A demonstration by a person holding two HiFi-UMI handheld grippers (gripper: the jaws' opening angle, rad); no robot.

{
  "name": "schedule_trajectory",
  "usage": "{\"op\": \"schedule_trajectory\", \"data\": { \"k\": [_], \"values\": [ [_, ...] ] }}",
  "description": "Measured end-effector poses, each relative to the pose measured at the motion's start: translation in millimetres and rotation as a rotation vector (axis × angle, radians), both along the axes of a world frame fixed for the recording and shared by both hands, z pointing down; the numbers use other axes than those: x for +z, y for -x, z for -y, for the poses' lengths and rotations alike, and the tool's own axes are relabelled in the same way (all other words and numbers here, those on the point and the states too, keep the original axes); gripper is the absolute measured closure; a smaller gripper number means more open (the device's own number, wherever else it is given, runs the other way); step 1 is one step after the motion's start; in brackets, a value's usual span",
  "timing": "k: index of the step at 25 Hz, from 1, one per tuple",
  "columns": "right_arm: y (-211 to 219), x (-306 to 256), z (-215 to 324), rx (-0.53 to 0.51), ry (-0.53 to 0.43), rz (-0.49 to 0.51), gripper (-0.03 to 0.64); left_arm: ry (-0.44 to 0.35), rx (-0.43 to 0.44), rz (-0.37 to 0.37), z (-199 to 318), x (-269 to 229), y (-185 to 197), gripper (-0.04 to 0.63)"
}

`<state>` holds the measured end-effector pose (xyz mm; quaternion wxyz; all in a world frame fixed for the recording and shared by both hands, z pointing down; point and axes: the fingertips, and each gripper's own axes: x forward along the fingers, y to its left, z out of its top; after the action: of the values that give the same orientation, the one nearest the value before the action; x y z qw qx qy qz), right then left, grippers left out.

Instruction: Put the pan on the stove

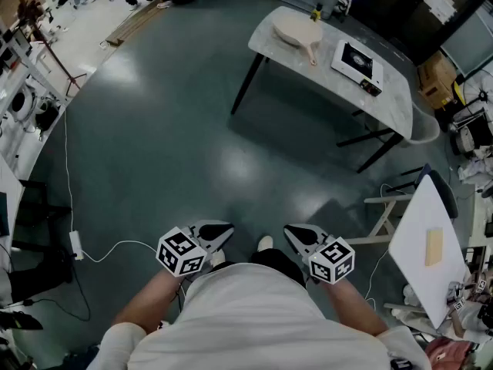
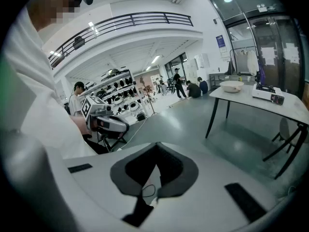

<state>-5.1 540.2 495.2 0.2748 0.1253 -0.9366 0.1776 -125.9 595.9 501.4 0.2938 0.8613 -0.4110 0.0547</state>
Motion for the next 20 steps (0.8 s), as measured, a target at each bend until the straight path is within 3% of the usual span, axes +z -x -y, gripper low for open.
{"op": "schedule_trajectory", "data": {
  "k": [5,20],
  "values": [
    [-14.4,-9.2,3.5,0.016,-0.016,0.029,0.612,-0.025,0.071,0.003,7.4,-14.1,-35.7,0.577],
    [-130.1,-2.2,68.3,0.097,-0.027,0.099,0.612,-0.031,0.029,0.053,98.3,-34.2,-142.9,0.577]
  ]
}}
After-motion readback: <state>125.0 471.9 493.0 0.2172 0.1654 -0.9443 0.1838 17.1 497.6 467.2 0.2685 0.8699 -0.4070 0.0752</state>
